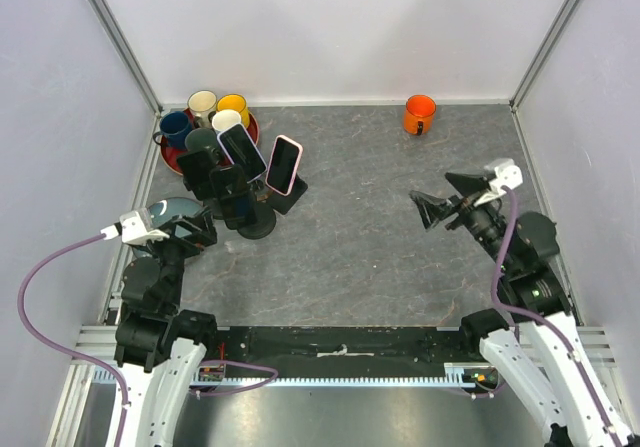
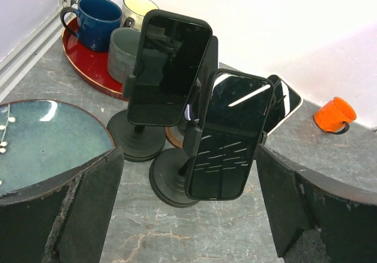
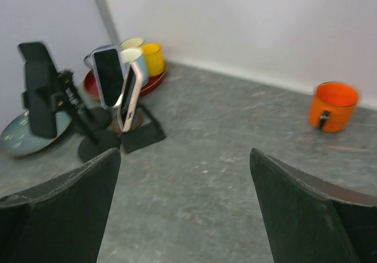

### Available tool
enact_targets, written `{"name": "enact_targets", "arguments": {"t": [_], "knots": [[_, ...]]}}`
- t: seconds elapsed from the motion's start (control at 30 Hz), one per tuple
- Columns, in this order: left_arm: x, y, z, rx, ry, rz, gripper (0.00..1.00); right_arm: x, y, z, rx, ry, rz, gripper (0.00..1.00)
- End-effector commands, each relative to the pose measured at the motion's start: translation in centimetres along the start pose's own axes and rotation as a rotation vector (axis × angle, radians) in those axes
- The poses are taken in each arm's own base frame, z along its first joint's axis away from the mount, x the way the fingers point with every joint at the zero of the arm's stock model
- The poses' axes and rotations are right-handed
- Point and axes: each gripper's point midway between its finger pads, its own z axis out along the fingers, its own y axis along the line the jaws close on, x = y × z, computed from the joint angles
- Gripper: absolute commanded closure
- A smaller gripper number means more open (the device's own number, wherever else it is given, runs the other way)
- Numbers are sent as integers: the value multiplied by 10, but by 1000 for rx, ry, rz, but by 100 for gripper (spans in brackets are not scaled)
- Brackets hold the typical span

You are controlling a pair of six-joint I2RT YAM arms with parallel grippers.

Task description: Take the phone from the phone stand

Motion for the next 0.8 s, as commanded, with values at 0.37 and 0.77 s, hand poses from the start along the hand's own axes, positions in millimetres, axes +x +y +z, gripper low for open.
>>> {"name": "enact_targets", "arguments": {"t": [0.37,0.77], "knots": [[11,-6,1,39,62,30,0,89,100,78,-496,222,118,2],[15,-3,6,20,85,74,0,145,206,129,-780,126,-37,4]]}}
